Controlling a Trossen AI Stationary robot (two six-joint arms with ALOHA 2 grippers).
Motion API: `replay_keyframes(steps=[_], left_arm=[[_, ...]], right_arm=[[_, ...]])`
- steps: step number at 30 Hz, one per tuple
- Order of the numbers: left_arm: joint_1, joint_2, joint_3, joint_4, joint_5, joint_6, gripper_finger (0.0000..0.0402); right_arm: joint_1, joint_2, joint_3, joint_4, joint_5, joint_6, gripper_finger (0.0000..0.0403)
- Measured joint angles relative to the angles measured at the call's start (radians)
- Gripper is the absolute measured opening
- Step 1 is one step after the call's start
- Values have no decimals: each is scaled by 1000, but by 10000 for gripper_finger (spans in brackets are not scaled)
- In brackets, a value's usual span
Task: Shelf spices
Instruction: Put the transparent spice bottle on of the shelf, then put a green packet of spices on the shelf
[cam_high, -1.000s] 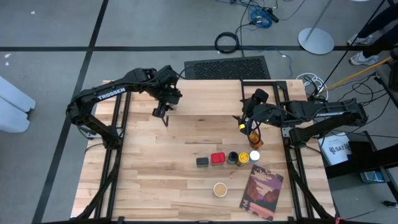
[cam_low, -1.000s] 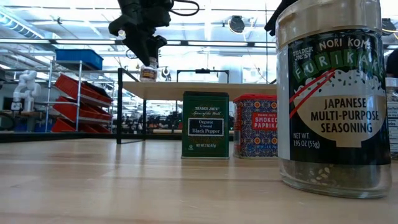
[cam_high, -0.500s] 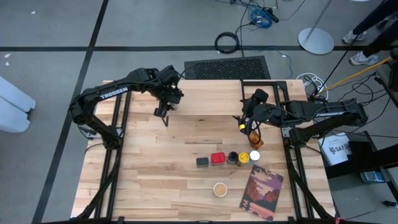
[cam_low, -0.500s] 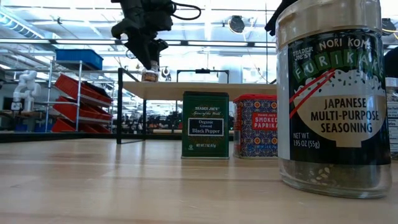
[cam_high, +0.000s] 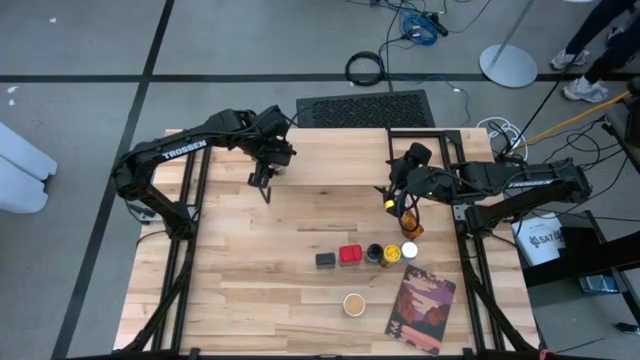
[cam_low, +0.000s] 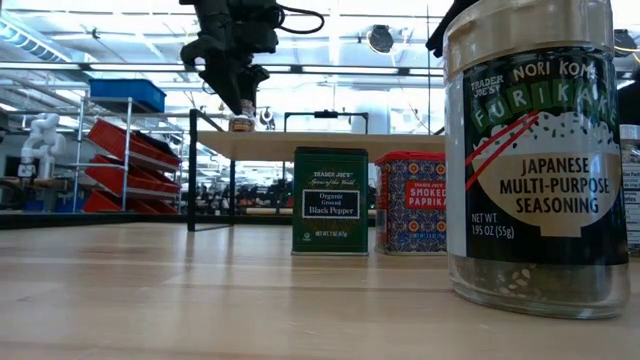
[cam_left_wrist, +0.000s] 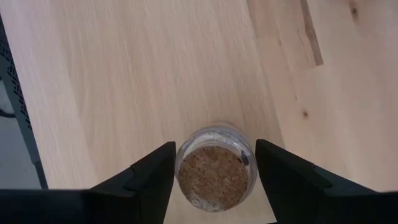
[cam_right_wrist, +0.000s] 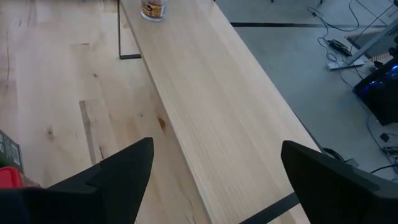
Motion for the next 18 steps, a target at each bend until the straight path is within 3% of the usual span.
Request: replay_keyframes(steps=[18], left_arm=[[-1,0,26,13,7,-66,231]], right_arm=[[0,0,0,1,-11,0,341]])
